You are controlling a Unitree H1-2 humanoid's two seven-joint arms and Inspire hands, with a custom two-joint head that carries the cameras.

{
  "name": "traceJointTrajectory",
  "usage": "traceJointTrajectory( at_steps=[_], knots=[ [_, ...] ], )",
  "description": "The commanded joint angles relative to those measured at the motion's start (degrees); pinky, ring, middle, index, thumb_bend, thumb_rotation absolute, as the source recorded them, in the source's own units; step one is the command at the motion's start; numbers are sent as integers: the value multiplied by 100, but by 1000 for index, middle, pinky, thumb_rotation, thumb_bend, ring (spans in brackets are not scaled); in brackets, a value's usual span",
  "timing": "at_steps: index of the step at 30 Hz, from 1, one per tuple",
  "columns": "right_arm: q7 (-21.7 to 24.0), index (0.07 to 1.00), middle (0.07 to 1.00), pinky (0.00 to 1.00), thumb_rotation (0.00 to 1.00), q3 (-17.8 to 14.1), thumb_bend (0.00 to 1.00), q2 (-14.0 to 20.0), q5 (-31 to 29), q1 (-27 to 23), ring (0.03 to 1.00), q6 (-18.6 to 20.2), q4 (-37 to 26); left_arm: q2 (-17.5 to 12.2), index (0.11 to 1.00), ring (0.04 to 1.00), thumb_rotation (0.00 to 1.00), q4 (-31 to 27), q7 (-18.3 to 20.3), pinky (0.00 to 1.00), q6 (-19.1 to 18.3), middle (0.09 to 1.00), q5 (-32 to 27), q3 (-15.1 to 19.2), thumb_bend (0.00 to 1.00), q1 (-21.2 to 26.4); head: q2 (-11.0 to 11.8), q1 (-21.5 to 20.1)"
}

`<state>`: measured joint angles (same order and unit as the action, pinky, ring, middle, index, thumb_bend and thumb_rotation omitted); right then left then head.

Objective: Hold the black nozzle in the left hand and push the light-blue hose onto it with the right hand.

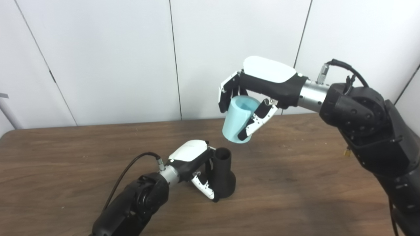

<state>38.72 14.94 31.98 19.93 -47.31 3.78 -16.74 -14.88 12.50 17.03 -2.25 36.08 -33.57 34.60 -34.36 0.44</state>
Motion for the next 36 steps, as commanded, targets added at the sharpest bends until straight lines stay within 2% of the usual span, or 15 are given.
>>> traceJointTrajectory(
  at_steps=[1, 9, 14, 20, 27, 36],
  knots=[
    [-82, 489, 505, 343, 0, -38, 500, -42, 88, -348, 433, -65, -50, 24, 477, 581, 0, 287, 338, 1000, -172, 491, 284, -235, 526, -156, -13, 32],
    [83, 480, 502, 340, 0, 54, 500, -100, 276, -277, 450, 146, -122, 87, 478, 588, 0, 152, 422, 1000, -302, 491, 273, -257, 526, -161, -147, 439],
    [149, 479, 500, 338, 0, 118, 501, -99, 303, -306, 447, 10, 85, 178, 476, 605, 0, 20, 571, 1000, -554, 493, 330, -311, 525, -150, -212, 776],
    [84, 481, 504, 337, 0, 68, 501, -109, 228, -322, 440, -174, 257, 225, 474, 616, 0, -83, 676, 1000, -771, 494, 312, -299, 526, -200, -217, 974],
    [47, 486, 507, 334, 0, 43, 500, -178, 117, -290, 444, -311, 379, 242, 463, 625, 0, -163, 713, 1000, -951, 506, 277, -316, 524, -289, -221, 916],
    [97, 481, 501, 342, 0, 120, 501, -276, 388, -352, 441, -173, 380, 153, 462, 613, 0, -213, 696, 1000, -914, 508, 274, -298, 524, -284, -230, 535]
  ],
)
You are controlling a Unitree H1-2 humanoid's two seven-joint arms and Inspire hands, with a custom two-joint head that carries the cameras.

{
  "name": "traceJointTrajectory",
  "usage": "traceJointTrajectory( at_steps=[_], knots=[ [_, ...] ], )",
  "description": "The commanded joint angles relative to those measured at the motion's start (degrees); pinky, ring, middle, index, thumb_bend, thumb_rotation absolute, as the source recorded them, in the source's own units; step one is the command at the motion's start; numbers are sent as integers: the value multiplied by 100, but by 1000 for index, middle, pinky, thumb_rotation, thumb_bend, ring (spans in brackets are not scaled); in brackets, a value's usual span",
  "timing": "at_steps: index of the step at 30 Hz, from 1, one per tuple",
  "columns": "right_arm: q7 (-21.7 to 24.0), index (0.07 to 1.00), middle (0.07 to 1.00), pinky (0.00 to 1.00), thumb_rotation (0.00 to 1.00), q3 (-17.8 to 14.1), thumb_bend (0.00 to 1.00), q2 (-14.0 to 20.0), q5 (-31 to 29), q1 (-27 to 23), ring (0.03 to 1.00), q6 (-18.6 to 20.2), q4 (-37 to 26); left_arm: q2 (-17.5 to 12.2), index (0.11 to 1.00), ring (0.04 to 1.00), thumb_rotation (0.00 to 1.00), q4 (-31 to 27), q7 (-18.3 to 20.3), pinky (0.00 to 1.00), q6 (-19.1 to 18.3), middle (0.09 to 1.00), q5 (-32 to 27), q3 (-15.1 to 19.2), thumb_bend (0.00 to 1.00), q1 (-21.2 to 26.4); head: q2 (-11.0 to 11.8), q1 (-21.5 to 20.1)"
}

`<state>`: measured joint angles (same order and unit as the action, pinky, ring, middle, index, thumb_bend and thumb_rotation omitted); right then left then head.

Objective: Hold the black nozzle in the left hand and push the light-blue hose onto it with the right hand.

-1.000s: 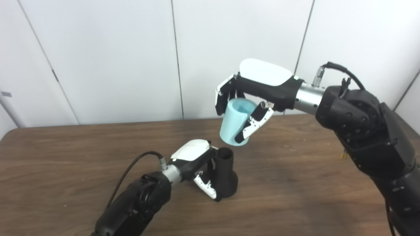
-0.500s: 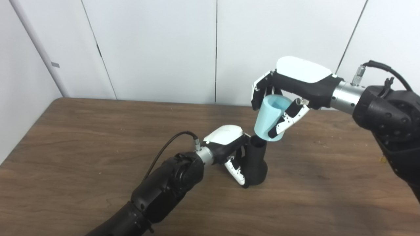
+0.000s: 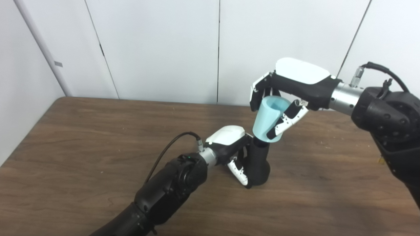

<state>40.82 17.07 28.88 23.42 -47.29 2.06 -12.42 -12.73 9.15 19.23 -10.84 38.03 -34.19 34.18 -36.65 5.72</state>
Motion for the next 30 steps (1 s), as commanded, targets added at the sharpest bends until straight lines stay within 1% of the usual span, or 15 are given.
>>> traceJointTrajectory(
  at_steps=[1, 2, 7, 11, 15, 30],
  knots=[
    [-102, 480, 499, 343, 0, -83, 501, 21, 69, -355, 442, 18, -60, -78, 462, 613, 0, 103, 476, 1000, -44, 508, 76, -232, 524, -249, -3, -41],
    [-92, 479, 498, 343, 0, -70, 502, 1, 103, -356, 443, 44, -68, -98, 463, 612, 0, 85, 472, 1000, -25, 507, 67, -225, 524, -258, 3, -118],
    [-58, 474, 491, 354, 0, -8, 502, -70, 198, -371, 442, 128, -70, -157, 467, 601, 0, 69, 420, 1000, 101, 504, 21, -191, 525, -299, 4, -247],
    [-27, 472, 489, 359, 0, 32, 503, -117, 239, -389, 445, 164, -39, -206, 470, 597, 0, 87, 410, 1000, 217, 500, -42, -151, 525, -329, 7, -471],
    [1, 473, 493, 366, 0, 71, 503, -130, 289, -394, 440, 158, -16, -229, 470, 595, 0, 91, 437, 1000, 282, 500, -84, -105, 525, -342, 1, -574],
    [67, 481, 498, 356, 0, 123, 502, -173, 407, -351, 436, 157, 36, -270, 476, 587, 0, 16, 488, 1000, 304, 493, -142, -99, 525, -356, -44, -681]
  ],
)
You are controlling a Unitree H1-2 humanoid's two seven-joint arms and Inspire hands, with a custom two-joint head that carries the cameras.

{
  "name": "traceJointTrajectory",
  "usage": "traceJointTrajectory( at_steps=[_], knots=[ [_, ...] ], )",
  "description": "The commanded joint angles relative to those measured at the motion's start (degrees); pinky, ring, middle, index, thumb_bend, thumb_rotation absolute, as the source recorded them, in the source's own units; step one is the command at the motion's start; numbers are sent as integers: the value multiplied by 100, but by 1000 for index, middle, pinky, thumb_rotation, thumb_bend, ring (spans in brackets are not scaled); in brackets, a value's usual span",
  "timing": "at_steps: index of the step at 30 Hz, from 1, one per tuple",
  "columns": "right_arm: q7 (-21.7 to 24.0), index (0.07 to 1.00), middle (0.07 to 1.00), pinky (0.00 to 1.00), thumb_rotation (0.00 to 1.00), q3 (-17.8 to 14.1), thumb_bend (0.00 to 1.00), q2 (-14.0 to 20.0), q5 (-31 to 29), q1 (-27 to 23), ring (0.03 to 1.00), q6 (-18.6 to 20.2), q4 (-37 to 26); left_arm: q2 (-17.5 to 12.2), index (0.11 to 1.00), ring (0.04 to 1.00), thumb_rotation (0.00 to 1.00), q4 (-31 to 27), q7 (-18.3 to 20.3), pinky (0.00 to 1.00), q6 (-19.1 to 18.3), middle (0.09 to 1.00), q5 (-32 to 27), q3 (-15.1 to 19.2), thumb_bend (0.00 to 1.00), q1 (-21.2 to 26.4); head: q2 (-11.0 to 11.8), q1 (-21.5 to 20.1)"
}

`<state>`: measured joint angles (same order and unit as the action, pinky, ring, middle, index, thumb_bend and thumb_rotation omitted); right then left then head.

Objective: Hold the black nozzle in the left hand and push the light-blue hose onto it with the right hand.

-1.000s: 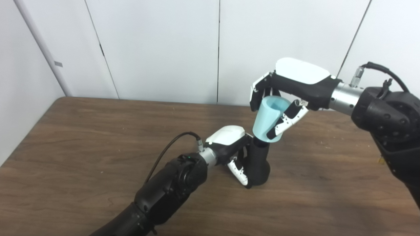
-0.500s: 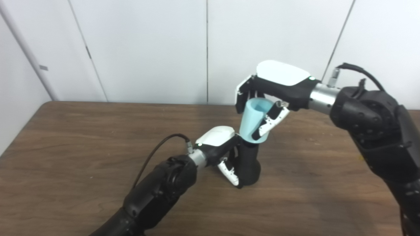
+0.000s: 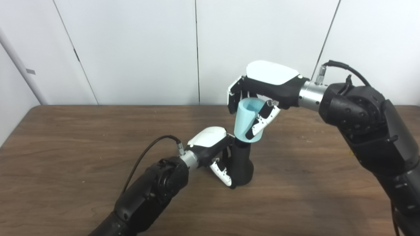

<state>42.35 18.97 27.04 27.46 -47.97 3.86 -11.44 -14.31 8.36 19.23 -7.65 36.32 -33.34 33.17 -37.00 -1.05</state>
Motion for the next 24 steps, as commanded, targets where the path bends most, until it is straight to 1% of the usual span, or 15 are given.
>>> traceJointTrajectory(
  at_steps=[1, 6, 12, 19, 24],
  knots=[
    [-84, 480, 497, 357, 0, -56, 502, 0, 10, -273, 436, -18, -49, -119, 477, 587, 0, 82, 491, 1000, -17, 493, 29, -189, 525, -258, -17, -32],
    [-81, 482, 493, 367, 0, -15, 502, -28, 43, -256, 431, -13, -4, -134, 477, 587, 0, 64, 496, 1000, -19, 493, 33, -203, 526, -262, -31, -37],
    [-103, 486, 483, 422, 0, -7, 504, -70, 73, -245, 426, 21, 70, -122, 478, 587, 0, 27, 529, 1000, -65, 491, 29, -211, 526, -269, -49, -51],
    [-200, 481, 482, 378, 0, 8, 503, -170, 159, -122, 441, -4, 118, -108, 481, 587, 0, 35, 509, 1000, -58, 487, 53, -218, 526, -266, -57, -23],
    [-217, 478, 482, 379, 0, 20, 503, -247, 185, -42, 444, -8, 126, -115, 484, 587, 0, 29, 510, 1000, -47, 484, 48, -214, 526, -260, -62, -30]
  ],
)
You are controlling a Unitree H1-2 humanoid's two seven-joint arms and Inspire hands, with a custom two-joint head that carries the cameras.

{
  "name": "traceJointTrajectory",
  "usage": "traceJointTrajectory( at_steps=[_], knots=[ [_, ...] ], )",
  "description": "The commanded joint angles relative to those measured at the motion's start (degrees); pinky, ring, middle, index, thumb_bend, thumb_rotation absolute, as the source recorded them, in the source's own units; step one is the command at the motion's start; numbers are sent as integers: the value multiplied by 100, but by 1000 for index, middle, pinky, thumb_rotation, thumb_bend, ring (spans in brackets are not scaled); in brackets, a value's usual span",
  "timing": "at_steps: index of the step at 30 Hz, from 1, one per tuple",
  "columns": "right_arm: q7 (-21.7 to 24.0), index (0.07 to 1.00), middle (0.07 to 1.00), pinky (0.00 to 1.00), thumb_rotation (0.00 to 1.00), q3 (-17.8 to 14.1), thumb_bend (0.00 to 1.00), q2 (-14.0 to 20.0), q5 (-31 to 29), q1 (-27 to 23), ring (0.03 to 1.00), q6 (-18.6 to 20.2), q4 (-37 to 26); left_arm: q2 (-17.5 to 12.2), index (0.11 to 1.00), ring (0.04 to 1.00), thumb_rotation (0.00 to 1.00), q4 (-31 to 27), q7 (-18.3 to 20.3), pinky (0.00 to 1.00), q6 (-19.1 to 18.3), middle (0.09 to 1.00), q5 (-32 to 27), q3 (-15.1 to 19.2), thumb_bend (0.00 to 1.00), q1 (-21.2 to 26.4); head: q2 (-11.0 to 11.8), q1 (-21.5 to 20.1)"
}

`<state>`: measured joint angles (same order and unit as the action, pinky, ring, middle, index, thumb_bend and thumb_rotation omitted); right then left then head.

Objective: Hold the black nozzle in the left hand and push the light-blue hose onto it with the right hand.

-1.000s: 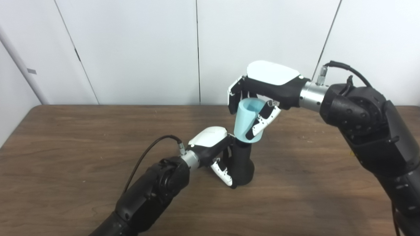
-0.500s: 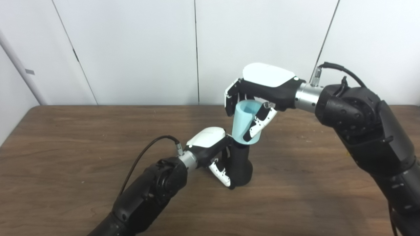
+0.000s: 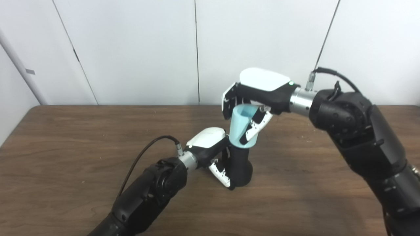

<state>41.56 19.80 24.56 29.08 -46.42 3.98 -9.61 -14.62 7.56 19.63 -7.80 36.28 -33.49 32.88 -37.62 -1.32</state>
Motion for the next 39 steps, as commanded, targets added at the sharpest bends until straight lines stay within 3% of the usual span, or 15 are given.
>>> traceJointTrajectory(
  at_steps=[1, 15, 24, 32, 39],
  knots=[
    [-145, 478, 483, 380, 0, -54, 504, -17, 15, -171, 444, -25, -54, -86, 485, 587, 0, 109, 472, 1000, -32, 483, 55, -201, 526, -226, 0, -3],
    [-260, 494, 483, 362, 0, 15, 502, -111, -38, -57, 428, -122, 96, -78, 482, 584, 0, 81, 476, 1000, -48, 486, 60, -182, 526, -229, -36, 9],
    [-252, 495, 477, 418, 0, 79, 503, -96, -7, 96, 422, -59, -87, -77, 480, 586, 0, 122, 459, 1000, -27, 489, 58, -173, 526, -211, -70, 8],
    [64, 490, 476, 455, 0, 159, 504, 0, -55, 46, 428, 167, -465, -65, 481, 586, 0, 154, 469, 1000, -36, 488, 60, -172, 526, -182, -102, 0],
    [304, 492, 475, 428, 0, 153, 504, 173, -119, 17, 431, 103, -597, -71, 481, 586, 0, 194, 480, 1000, -11, 488, 72, -161, 526, -159, -123, -4]
  ],
)
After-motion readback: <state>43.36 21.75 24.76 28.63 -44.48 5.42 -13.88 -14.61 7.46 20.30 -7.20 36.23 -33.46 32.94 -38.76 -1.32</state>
